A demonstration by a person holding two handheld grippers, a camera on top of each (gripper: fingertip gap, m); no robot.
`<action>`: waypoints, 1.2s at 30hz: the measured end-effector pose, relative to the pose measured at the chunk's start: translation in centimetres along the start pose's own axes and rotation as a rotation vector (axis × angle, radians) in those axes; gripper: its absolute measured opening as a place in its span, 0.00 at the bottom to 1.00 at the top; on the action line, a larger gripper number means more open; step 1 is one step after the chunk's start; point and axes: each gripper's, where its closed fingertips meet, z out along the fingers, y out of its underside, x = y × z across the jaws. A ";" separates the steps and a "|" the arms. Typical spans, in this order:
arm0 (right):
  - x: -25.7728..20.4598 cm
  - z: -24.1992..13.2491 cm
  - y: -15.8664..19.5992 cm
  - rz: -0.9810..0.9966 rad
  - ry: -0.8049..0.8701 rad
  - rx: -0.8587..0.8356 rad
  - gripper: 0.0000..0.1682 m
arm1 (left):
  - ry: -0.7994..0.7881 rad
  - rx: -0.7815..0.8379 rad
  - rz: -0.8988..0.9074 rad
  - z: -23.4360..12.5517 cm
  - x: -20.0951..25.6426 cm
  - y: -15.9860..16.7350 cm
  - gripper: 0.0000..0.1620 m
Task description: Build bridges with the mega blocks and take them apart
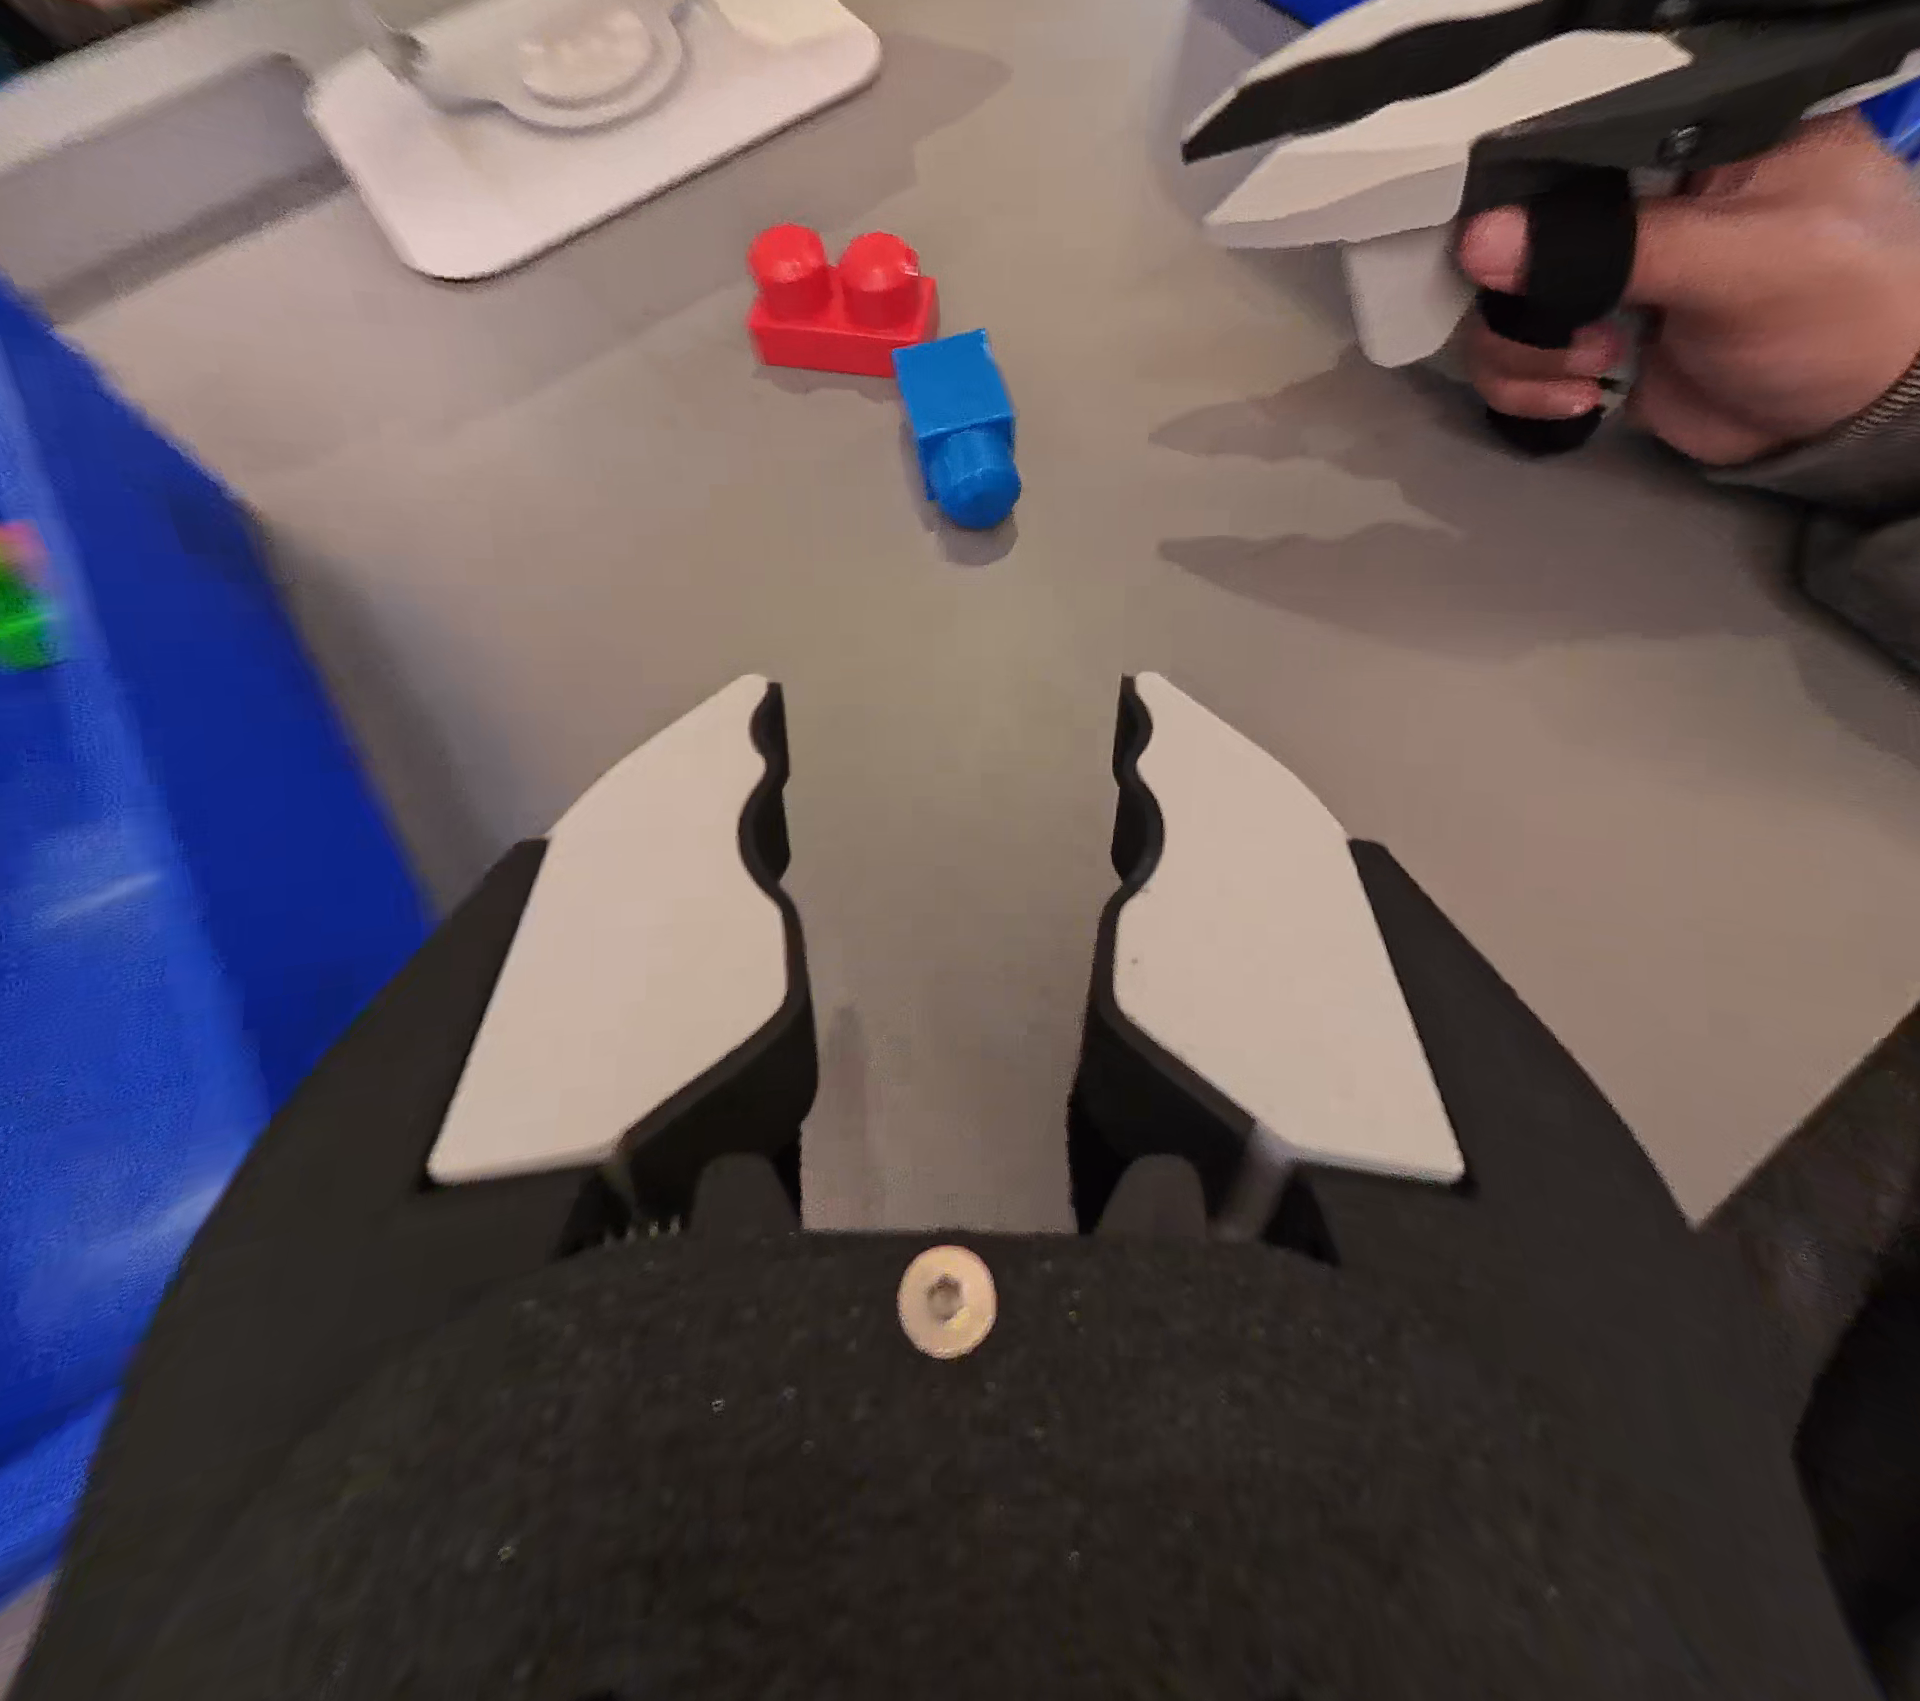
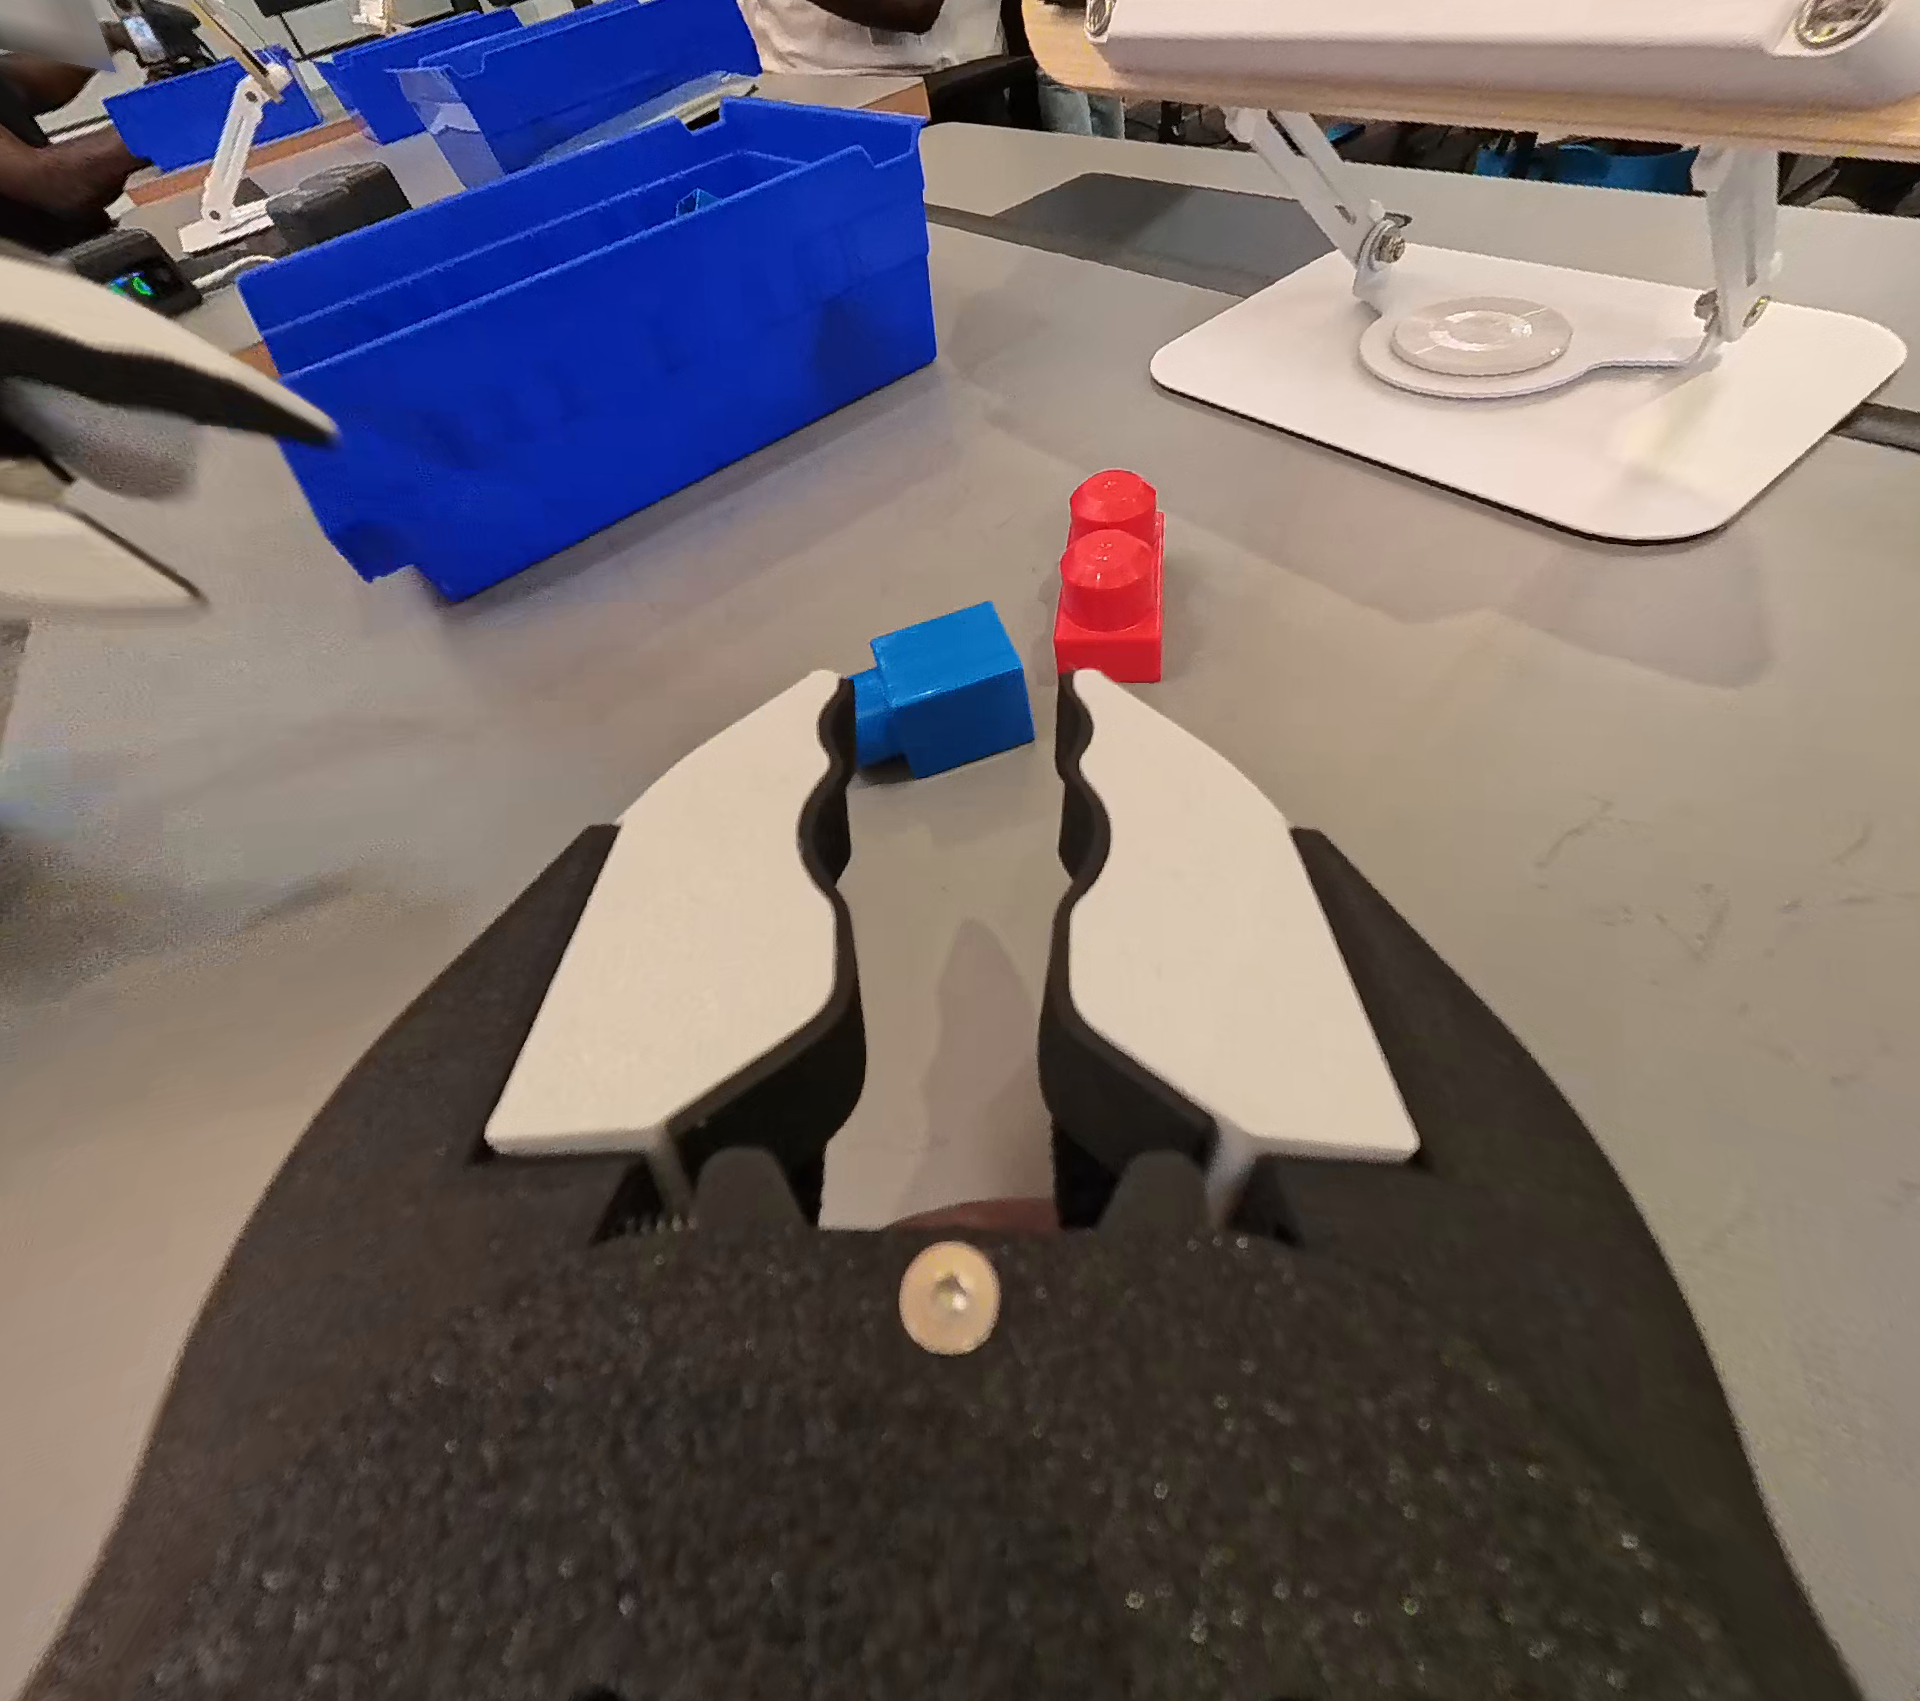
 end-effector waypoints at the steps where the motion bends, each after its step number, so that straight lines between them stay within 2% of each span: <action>1: 0.0 0.0 0.1 0.000 -0.002 -0.003 0.22 | -0.060 0.009 -0.005 -1.8 -1.3 0.0 0.37; 5: -0.1 0.3 0.3 -0.009 0.001 -0.015 0.22 | -0.227 -0.031 -0.089 -6.9 -7.7 2.3 0.38; 8: 0.0 0.5 0.5 -0.015 0.003 -0.025 0.22 | -0.256 -0.139 -0.120 -7.6 -12.2 4.9 0.41; 10: 0.0 0.5 0.5 -0.018 0.003 -0.028 0.22 | -0.298 -0.216 -0.021 -6.8 -15.4 5.7 0.42; 14: -0.1 0.6 0.7 -0.022 0.003 -0.036 0.22 | -0.351 -0.244 0.246 -3.7 -21.8 4.2 0.41; 21: 0.1 0.6 0.8 -0.011 0.002 -0.041 0.22 | -0.414 -0.469 0.334 0.7 -32.4 4.3 0.43; 28: 0.0 0.8 0.9 -0.006 -0.008 -0.049 0.22 | -0.493 -0.678 0.493 4.2 -37.6 5.0 0.39; 32: 0.0 0.8 0.9 0.009 -0.017 -0.052 0.22 | -0.555 -0.804 0.678 4.9 -38.9 5.7 0.27; 34: 0.0 0.8 0.9 0.009 -0.018 -0.052 0.22 | -0.559 -0.826 0.677 5.0 -38.8 5.6 0.26; 36: 0.0 0.8 0.9 0.008 -0.018 -0.051 0.22 | -0.561 -0.763 0.630 4.8 -38.5 5.0 0.25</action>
